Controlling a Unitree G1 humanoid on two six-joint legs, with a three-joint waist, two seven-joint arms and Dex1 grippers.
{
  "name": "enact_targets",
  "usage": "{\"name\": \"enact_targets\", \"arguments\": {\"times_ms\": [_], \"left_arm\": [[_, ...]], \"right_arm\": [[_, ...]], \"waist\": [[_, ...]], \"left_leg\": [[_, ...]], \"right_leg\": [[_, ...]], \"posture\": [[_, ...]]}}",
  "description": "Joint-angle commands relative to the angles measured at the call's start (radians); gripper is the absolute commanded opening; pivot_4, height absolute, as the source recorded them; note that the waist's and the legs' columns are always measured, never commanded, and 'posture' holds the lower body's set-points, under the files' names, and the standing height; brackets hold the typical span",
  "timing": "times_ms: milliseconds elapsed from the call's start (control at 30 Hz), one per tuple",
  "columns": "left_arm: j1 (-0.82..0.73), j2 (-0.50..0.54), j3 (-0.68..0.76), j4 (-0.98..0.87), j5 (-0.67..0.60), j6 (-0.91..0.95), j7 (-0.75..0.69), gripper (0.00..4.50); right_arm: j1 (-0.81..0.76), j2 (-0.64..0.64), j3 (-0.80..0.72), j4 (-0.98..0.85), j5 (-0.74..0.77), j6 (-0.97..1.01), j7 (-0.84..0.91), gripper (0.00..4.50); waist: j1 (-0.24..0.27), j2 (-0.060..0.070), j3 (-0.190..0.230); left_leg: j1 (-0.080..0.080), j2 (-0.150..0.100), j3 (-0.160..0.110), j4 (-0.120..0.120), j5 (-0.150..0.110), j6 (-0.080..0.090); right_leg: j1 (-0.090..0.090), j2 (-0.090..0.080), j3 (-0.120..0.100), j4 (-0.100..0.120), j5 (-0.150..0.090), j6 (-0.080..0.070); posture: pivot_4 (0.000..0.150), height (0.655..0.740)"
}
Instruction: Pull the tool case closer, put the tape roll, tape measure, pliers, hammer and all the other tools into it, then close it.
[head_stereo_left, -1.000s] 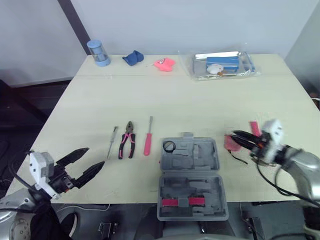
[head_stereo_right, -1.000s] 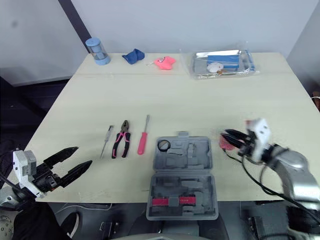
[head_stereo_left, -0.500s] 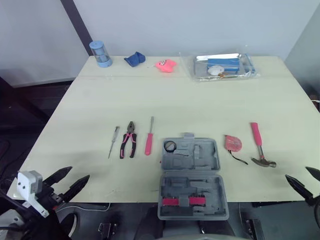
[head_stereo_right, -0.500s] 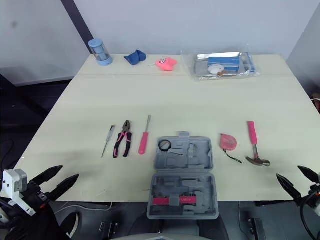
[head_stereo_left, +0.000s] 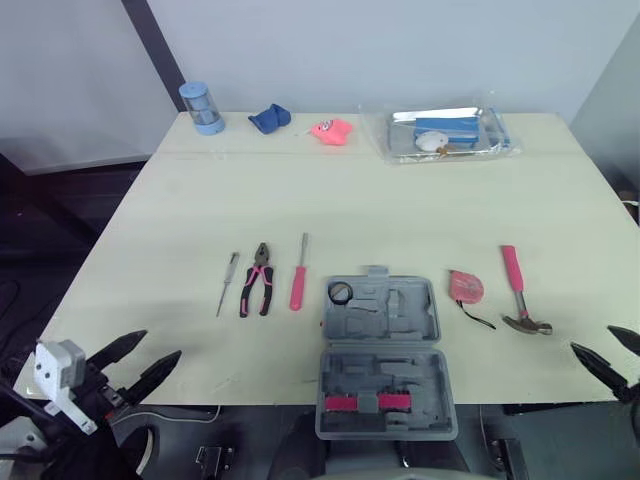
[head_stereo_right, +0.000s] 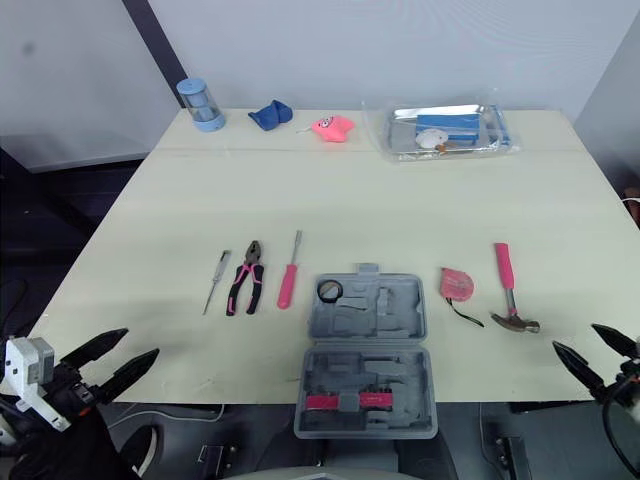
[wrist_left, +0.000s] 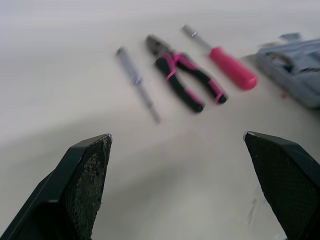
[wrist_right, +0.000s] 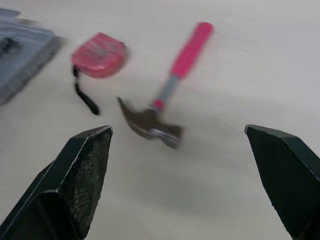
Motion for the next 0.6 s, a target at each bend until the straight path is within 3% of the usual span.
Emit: {"name": "enact_targets", "arguments": {"times_ms": [33,333,600], "left_arm": [[-0.026,0.030,-0.044,-0.132,-0.037,0.043,-0.014,4.50],[-0.144,0.125,-0.173,-0.350,-0.085,0.163,-0.057,4.50],[-0.289,0.199,-0.282,-0.453,-0.119,0.235,-0.103,4.50]], "right_arm": [[-0.011,0.009,0.057,-0.121,0.007,0.051,-0.058,4.47],[-0.056,0.119,0.285,-0.332,-0.082,0.187,-0.320,4.47],[-0.157,0.272,0.490,-0.312,-0.224,0.266,-0.562,4.47]], "waist": [[0.001,0.000,0.000],[0.000,-0.001,0.000],[0.000,-0.001,0.000]], "left_leg": [[0.000,0.000,0.000,0.000,0.000,0.000],[0.000,0.000,-0.001,0.000,0.000,0.000],[-0.001,0.000,-0.003,0.000,0.000,0.000]], "right_leg": [[0.000,0.000,0.000,0.000,0.000,0.000],[0.000,0.000,-0.001,0.000,0.000,0.000],[0.000,0.001,-0.002,0.000,0.000,0.000]], "posture": [[0.150,0.7400],[0.150,0.7400],[0.150,0.7400]]}}
